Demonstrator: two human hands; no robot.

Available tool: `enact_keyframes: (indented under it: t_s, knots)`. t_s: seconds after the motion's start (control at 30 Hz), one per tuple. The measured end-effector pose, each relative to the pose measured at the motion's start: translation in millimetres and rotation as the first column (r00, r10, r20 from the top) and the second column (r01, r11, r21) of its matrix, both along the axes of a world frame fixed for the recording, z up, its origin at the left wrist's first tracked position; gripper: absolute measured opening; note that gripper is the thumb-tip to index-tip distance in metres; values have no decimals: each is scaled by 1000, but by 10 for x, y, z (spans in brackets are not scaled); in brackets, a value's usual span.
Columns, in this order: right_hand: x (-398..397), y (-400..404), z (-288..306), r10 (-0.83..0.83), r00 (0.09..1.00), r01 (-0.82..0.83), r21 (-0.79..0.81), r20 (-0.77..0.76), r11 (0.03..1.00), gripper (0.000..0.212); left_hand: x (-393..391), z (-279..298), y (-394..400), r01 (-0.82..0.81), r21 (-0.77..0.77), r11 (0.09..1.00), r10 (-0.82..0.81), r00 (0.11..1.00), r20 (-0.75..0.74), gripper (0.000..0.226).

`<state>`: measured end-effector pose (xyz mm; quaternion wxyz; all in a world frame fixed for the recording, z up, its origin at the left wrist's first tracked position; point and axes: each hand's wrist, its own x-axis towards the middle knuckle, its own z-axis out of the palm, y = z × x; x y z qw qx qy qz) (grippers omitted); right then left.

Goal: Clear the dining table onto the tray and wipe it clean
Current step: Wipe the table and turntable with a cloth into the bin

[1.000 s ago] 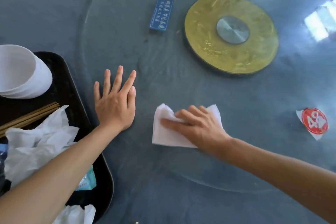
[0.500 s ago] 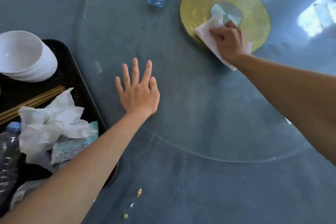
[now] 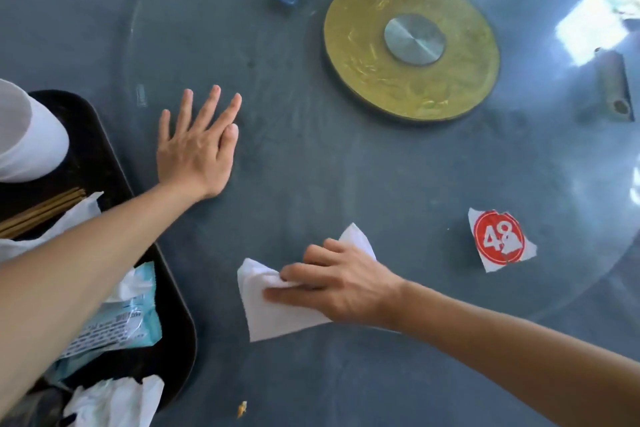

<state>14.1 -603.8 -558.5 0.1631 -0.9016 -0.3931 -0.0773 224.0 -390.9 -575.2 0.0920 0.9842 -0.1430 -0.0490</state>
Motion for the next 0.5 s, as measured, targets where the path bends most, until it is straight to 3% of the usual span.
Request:
enact_keyframes:
  t_s: [0.07, 0.13, 0.23, 0.3, 0.37, 0.5]
  knots:
    - [348, -277, 137, -16, 1000, 16, -68, 14, 998, 41, 185, 32, 47, 37, 4, 999, -36, 999, -16, 51]
    - [936, -739, 253, -269, 961, 277, -184, 67, 943, 42, 310, 98, 44, 30, 15, 999, -29, 999, -46, 52]
    - [1743, -1463, 445, -705, 699, 715, -84, 119, 695, 40, 117, 277, -261, -92, -70, 993, 84, 990, -110, 55]
    - [1955, -1702, 408, -814, 578, 816, -84, 58, 572, 41, -357, 358, -568, -135, -153, 979, 104, 975, -194, 53]
    - [1955, -1641, 264, -831, 556, 825, -124, -2, 552, 39, -852, 313, -750, -160, -170, 972, 119, 967, -226, 51]
    - [1520, -1183, 73, -750, 661, 749, -78, 21, 658, 35, -935, 63, -655, -110, -89, 990, 107, 994, -34, 51]
